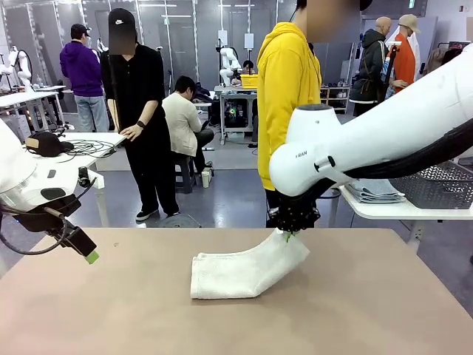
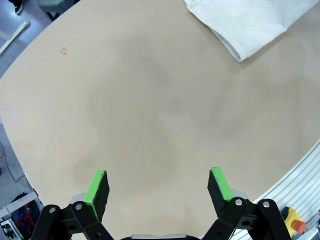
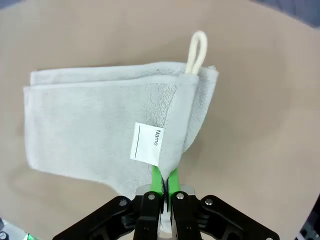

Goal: Fold the towels and place them in the basket.
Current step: When a person lays out a Towel with hook on the table, fold it in half twice.

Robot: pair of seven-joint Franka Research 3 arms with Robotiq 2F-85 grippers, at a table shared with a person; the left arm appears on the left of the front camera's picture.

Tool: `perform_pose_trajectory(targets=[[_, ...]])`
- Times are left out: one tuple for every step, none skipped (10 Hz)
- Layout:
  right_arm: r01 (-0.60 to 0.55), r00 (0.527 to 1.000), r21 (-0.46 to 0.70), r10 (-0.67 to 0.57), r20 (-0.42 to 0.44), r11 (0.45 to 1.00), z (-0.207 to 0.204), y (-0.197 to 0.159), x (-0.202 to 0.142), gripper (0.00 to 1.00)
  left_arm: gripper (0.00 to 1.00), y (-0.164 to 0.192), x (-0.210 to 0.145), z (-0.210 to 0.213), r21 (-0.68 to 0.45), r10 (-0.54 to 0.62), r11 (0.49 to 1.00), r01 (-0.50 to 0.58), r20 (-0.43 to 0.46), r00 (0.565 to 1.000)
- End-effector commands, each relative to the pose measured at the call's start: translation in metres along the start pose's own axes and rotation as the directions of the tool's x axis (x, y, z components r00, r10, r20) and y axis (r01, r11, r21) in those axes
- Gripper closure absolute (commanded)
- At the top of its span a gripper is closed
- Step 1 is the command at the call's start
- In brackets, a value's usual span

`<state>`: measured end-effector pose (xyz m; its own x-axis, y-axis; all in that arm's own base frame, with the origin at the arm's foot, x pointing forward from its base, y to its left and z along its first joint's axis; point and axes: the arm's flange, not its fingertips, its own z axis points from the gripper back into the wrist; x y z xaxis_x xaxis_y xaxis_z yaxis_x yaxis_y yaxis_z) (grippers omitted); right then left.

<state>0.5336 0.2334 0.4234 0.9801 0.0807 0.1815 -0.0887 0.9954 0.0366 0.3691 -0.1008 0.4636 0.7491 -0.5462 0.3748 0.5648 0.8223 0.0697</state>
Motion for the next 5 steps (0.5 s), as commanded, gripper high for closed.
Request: perform_pose_trajectory(targets=[[-0.078, 0.997, -0.002, 0.078, -0.005, 0.997, 0.005, 0.040, 0.003, 1.00, 0.00, 0.000, 0.001, 0.000, 0.011, 0.003, 1.000, -0.003, -0.002, 1.000], [-0.106, 0.994, -0.002, 0.106, -0.015, 0.994, 0.007, 0.062, 0.009, 1.00, 0.00, 0.000, 0.001, 0.000, 0.011, 0.003, 1.000, -0.003, -0.002, 1.000], [-0.133, 0.991, -0.004, 0.132, -0.027, 0.991, 0.003, 0.084, 0.017, 1.00, 0.00, 0.000, 0.001, 0.000, 0.011, 0.003, 1.000, -0.003, -0.002, 1.000], [-0.138, 0.990, 0.014, 0.138, -0.037, 0.990, -0.006, 0.098, 0.024, 1.00, 0.00, 0.000, 0.001, 0.000, 0.011, 0.003, 1.000, -0.003, -0.002, 1.000], [-0.149, 0.987, 0.057, 0.152, -0.053, 0.987, -0.014, 0.112, 0.029, 1.00, 0.00, 0.000, 0.001, 0.000, 0.011, 0.003, 1.000, -0.003, -0.002, 1.000]])
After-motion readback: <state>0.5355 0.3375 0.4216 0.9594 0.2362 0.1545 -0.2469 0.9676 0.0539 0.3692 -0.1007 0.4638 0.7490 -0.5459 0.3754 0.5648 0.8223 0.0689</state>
